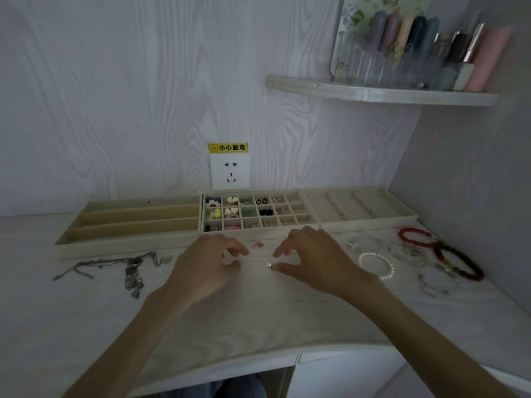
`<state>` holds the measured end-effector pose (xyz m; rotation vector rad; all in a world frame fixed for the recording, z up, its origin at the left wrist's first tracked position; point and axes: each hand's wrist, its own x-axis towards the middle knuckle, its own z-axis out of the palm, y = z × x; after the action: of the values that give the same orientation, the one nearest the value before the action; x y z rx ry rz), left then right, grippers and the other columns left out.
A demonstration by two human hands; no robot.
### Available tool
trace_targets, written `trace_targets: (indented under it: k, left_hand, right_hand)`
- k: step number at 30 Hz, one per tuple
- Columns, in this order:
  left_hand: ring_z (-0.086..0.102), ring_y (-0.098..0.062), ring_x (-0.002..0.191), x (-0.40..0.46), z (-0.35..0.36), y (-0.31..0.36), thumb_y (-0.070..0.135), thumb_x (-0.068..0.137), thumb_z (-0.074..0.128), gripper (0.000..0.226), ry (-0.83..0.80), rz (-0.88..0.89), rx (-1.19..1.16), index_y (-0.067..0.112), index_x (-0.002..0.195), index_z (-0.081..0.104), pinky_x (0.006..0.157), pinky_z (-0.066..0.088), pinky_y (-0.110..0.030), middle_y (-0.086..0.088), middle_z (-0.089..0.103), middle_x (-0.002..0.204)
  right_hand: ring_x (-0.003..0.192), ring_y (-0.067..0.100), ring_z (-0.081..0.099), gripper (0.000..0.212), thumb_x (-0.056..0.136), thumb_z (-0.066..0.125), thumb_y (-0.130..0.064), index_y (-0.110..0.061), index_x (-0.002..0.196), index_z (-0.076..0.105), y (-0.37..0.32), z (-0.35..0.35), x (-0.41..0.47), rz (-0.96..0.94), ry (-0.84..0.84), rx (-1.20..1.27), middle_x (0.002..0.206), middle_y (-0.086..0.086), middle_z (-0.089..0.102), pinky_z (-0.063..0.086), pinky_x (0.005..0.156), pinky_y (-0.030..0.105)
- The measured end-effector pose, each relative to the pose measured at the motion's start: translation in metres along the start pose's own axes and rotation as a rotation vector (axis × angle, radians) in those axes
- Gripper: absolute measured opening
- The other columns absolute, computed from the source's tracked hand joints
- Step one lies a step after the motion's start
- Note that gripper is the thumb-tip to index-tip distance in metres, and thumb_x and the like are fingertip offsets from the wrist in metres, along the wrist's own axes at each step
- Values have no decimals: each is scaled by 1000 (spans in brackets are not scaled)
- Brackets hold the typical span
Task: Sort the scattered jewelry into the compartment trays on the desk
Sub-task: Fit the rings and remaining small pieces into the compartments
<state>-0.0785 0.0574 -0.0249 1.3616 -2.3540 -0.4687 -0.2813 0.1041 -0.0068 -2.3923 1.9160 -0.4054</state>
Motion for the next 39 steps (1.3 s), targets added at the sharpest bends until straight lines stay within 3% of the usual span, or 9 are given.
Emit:
trace_targets:
  k: [6,11,15,20,22,27,30,35,39]
  left_hand:
    - [53,3,90,-13,7,14,27,87,61,25,-26,-5,-47,43,105,61,80,44,-23,26,58,99]
    - [58,12,86,-19,13,28,42,82,66,28,24,5,-152,43,109,62,83,49,-21,27,65,97]
    - [60,14,84,-20,16,36,47,84,62,20,67,30,-246,44,103,67,83,49,-18,27,69,92]
    - [62,14,75,-13,16,40,44,78,69,10,183,14,-373,39,86,74,76,52,-18,26,69,77]
    - [64,12,74,-10,16,41,41,77,71,9,195,2,-438,36,83,74,76,53,-19,23,70,76]
    - [65,8,75,1,15,39,34,79,71,2,163,-34,-544,36,79,72,80,53,-23,20,71,77]
    - [66,7,76,9,14,39,34,81,69,4,147,-20,-538,36,80,72,83,54,-30,21,71,78]
    - [66,2,76,21,18,44,31,85,66,9,204,-22,-575,37,86,72,80,55,-36,18,71,77]
    - [66,4,71,38,17,51,24,88,62,16,217,-45,-727,39,86,69,71,55,-27,19,69,71]
  right_hand:
    - [90,10,53,18,90,58,-34,-26,99,71,-4,6,2,53,-21,-16,100,-6,64,32,75,25]
    - [72,-4,55,17,90,60,-24,-16,97,74,0,-7,1,198,-169,502,97,-3,70,43,67,10]
    - [51,-13,51,18,92,57,-15,-9,101,71,1,-12,-2,255,-230,631,76,-9,63,36,52,1]
    - [49,-9,50,15,93,56,-24,-20,85,69,-2,-20,-6,325,-231,722,67,-13,59,33,41,6]
    - [57,-4,52,19,91,58,-28,-28,74,66,-1,-21,-4,331,-207,744,79,-9,66,39,51,10]
    - [63,-10,56,4,87,64,-28,-29,88,68,6,-23,-1,200,-10,645,82,-14,65,42,58,3]
    - [67,2,55,8,83,68,-31,-31,90,73,5,-25,-1,108,105,477,78,-14,65,45,63,15]
    - [62,-7,47,12,82,67,-41,-40,92,73,4,-25,8,58,276,170,71,-22,57,31,56,8]
    - [60,-9,48,11,83,67,-38,-40,92,73,11,-26,21,121,365,193,64,-22,54,32,55,5]
